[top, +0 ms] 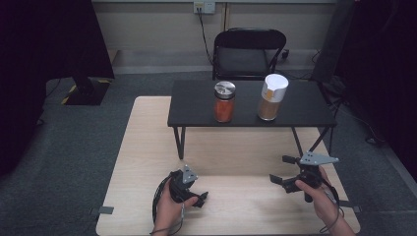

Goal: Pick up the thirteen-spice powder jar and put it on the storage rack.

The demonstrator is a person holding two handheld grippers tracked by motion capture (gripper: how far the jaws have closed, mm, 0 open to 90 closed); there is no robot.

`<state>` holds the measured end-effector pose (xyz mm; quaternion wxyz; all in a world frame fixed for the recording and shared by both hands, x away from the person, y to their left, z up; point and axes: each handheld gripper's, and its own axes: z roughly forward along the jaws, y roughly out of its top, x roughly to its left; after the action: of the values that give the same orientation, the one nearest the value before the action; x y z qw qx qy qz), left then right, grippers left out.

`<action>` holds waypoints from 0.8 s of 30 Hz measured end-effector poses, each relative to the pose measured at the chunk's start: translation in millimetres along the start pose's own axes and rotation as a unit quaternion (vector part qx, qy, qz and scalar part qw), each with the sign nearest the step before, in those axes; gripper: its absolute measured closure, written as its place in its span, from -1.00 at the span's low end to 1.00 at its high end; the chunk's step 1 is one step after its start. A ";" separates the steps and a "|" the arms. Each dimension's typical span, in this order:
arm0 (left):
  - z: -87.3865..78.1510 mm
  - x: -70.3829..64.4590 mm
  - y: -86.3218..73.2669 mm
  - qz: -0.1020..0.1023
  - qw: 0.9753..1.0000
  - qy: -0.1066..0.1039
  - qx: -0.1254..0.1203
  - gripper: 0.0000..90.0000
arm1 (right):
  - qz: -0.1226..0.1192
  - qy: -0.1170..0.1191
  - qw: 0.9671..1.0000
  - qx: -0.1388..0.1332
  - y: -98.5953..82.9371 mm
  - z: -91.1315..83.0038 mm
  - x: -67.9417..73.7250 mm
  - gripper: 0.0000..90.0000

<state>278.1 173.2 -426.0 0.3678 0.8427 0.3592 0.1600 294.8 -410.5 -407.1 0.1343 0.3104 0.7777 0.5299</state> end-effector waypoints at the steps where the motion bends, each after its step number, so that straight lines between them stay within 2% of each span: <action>1: 0.0 0.0 0.0 0.000 1.000 0.000 0.000 -1.00 | 0.000 0.000 1.000 0.000 -1.2 -0.2 -0.5 -1.00; 24: 0.0 0.0 0.0 0.000 1.000 0.000 0.000 -1.00 | 0.005 -0.011 1.000 0.025 -15.4 -5.8 -3.3 -1.00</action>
<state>278.1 173.2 -426.0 0.3678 0.8426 0.3592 0.1600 289.0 -420.7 -419.1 0.1325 0.3238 0.7875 0.5074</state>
